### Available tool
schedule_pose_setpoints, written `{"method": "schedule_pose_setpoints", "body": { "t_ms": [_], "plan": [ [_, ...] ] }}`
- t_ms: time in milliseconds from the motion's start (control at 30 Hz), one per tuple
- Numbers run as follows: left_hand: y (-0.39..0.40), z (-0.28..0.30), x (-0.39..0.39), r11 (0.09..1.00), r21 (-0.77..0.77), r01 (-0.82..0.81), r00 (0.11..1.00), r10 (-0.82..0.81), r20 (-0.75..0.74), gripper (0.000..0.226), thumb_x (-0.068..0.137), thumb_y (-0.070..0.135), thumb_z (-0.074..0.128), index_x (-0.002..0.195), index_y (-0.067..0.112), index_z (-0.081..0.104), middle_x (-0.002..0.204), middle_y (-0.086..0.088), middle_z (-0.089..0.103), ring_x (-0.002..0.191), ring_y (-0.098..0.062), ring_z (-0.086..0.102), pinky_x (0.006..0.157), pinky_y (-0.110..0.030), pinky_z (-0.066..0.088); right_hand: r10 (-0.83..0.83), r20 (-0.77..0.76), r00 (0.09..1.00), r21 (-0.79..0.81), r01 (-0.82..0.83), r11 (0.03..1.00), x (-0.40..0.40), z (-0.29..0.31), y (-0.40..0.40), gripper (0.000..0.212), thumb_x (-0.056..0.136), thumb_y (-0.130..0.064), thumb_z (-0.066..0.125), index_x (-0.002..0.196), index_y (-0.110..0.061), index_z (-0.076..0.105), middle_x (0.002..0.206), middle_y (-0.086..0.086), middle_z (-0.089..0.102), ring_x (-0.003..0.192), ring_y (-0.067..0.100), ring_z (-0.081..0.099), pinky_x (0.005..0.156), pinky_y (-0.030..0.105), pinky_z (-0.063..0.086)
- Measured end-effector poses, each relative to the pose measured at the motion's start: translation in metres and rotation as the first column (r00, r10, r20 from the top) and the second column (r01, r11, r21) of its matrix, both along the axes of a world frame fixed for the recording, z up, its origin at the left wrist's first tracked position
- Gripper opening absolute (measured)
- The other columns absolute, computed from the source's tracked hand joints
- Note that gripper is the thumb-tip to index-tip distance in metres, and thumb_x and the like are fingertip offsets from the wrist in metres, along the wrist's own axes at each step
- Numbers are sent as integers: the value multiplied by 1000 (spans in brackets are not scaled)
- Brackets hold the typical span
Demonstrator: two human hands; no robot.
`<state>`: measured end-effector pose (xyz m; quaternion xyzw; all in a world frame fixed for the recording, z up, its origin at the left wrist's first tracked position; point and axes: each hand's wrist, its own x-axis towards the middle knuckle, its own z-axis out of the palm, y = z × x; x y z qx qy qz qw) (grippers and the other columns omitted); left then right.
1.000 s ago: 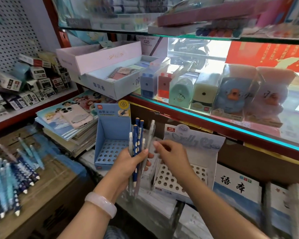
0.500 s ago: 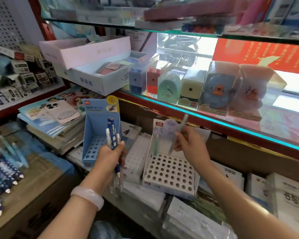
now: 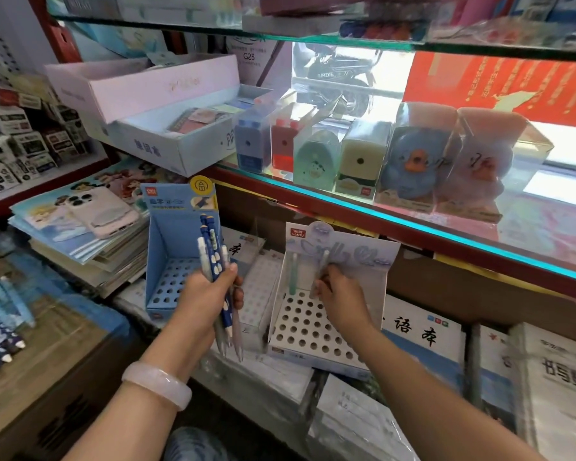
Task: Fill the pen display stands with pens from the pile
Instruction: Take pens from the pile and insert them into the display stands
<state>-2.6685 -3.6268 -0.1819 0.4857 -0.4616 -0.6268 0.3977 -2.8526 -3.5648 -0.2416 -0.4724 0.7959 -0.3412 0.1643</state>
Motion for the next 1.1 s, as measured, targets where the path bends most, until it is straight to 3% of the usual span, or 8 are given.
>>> {"method": "schedule_pose_setpoints", "body": {
  "t_ms": [200,367,500,600,700,867,967,1100],
  "plan": [
    [5,1,-2,999,5,45,999,-45,-11,10,93,11,52,85,8,56,65,-5,57,47,-10,53,46,-23,47,-50,-62,997,66,55,996,6,-15,-11,14,95,-14,48,99,-6,59,103,13,65,94,26,60,81,34,48],
    [9,5,0,992,8,130,990,-129,-51,6,91,13,54,94,9,57,68,-3,67,53,-10,61,51,-21,50,-156,36,987,47,155,987,8,-17,-6,12,93,-16,54,93,-8,64,92,8,67,81,17,59,69,26,43],
    [12,7,-2,991,30,132,985,-128,-113,5,91,12,54,93,10,58,70,-5,70,53,-9,63,51,-19,52,-239,134,962,-119,255,959,29,5,8,8,92,-18,58,86,-13,61,82,0,64,75,13,58,64,22,43],
    [14,3,-5,996,51,72,991,-66,-119,5,91,12,54,90,10,58,74,-7,68,54,-10,63,52,-20,51,96,424,901,-128,-46,991,52,37,9,13,93,-23,56,88,-15,65,78,-1,65,67,7,61,59,15,51],
    [12,0,-3,998,63,-3,995,10,-103,6,92,12,54,87,12,58,74,-6,66,58,-13,63,52,-21,51,303,542,784,-129,-279,952,68,53,10,16,95,-19,52,87,-16,66,78,1,66,65,5,61,64,16,54],
    [10,-4,-3,994,89,-70,981,85,-174,5,91,10,56,87,8,59,65,-4,69,57,-11,68,52,-22,55,349,554,756,-116,-345,932,74,49,18,13,92,-19,59,99,-12,67,82,0,67,65,4,61,64,20,52],
    [19,-8,-10,996,88,-15,990,28,-140,6,90,10,56,87,6,60,74,-7,70,62,-13,69,50,-25,56,331,478,814,-101,-324,941,75,43,20,16,90,-15,61,102,-5,67,76,-3,64,56,1,56,55,17,49],
    [25,-11,-15,996,69,60,998,-57,-35,11,91,15,57,98,9,62,88,-7,71,79,-17,69,57,-28,54,321,433,842,-81,-318,945,70,35,25,14,89,-13,61,98,-5,68,70,-4,62,55,3,56,56,18,51]
  ]
}}
